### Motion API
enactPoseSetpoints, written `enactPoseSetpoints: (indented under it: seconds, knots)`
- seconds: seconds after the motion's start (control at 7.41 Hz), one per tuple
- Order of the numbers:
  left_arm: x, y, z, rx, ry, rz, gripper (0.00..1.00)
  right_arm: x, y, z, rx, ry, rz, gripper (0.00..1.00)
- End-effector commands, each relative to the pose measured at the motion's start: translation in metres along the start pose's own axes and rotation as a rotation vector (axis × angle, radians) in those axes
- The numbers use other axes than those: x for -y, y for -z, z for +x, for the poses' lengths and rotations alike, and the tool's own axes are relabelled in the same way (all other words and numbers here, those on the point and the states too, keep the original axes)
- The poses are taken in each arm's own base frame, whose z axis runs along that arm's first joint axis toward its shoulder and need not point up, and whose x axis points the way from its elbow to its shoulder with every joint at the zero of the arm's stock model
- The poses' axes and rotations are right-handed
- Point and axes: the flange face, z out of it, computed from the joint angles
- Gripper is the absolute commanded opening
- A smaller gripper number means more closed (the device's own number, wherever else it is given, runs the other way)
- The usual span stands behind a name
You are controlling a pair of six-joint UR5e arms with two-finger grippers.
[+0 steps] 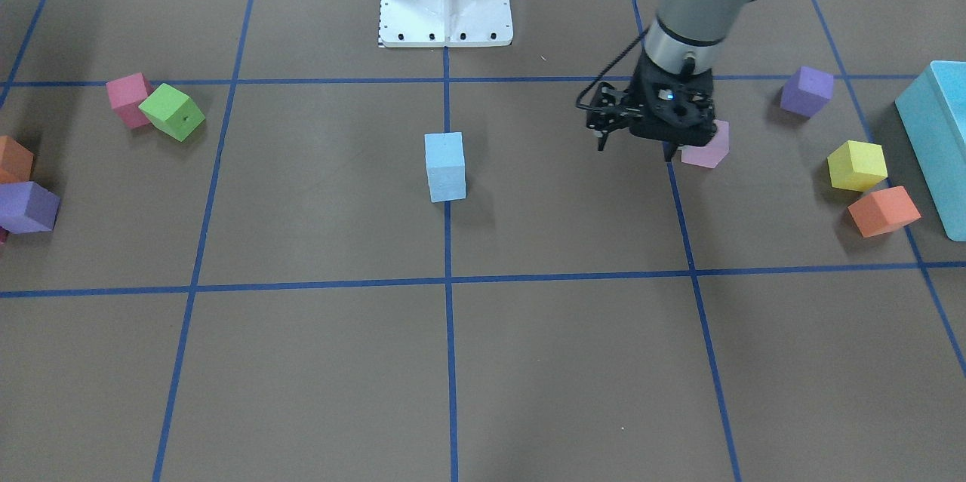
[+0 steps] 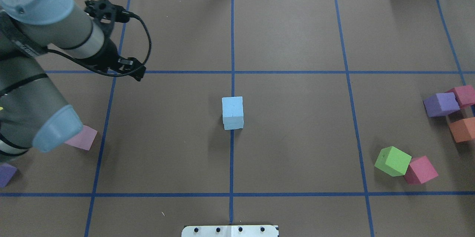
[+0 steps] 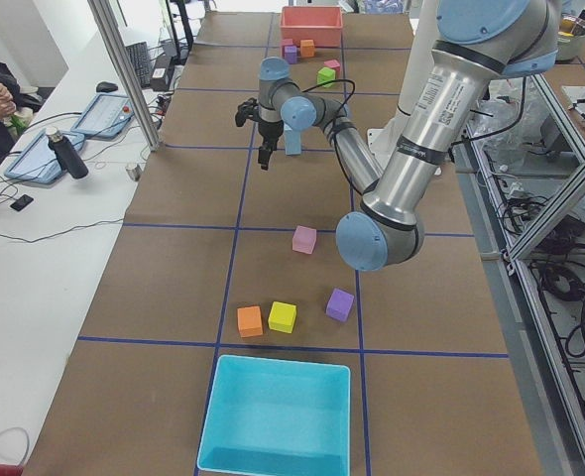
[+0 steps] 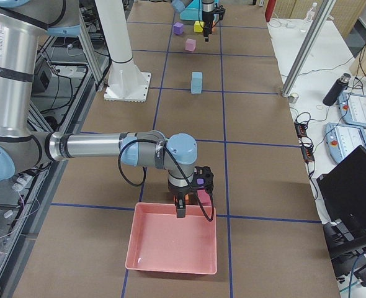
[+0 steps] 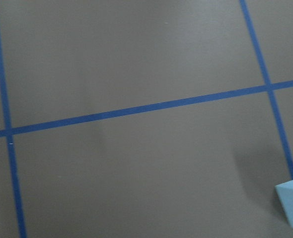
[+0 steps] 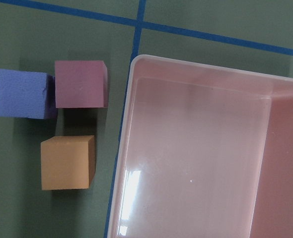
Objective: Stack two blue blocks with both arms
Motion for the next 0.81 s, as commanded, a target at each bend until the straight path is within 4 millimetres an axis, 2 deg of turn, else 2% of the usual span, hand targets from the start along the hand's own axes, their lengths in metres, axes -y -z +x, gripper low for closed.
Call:
enactPoseSetpoints:
  seconds: [0.0,0.13,0.27,0.4,0.54,0.67]
  knots:
    - [-0.024,0.018,-0.169,0.026,-0.073,-0.052,0.98,0.0,-0.002,0.001,0.002,-0.004,-0.003,1.0]
    - [-0.044,0.018,-0.259,0.042,-0.11,-0.085,0.98,-0.001,-0.003,0.003,0.001,-0.006,-0.007,1.0]
    - [-0.06,0.018,-0.332,0.025,-0.163,-0.107,0.98,-0.001,-0.005,0.004,0.002,-0.009,-0.011,0.99]
    - [-0.086,0.019,-0.394,0.047,-0.124,-0.127,0.98,-0.002,-0.006,0.004,0.004,-0.01,-0.012,0.99]
    - [-0.124,0.008,-0.483,0.083,0.051,-0.169,0.98,-0.003,-0.007,0.005,0.006,-0.013,-0.015,0.99]
    - [-0.129,0.006,-0.508,0.087,0.047,-0.125,0.98,-0.003,-0.008,0.005,0.005,-0.026,-0.016,1.0]
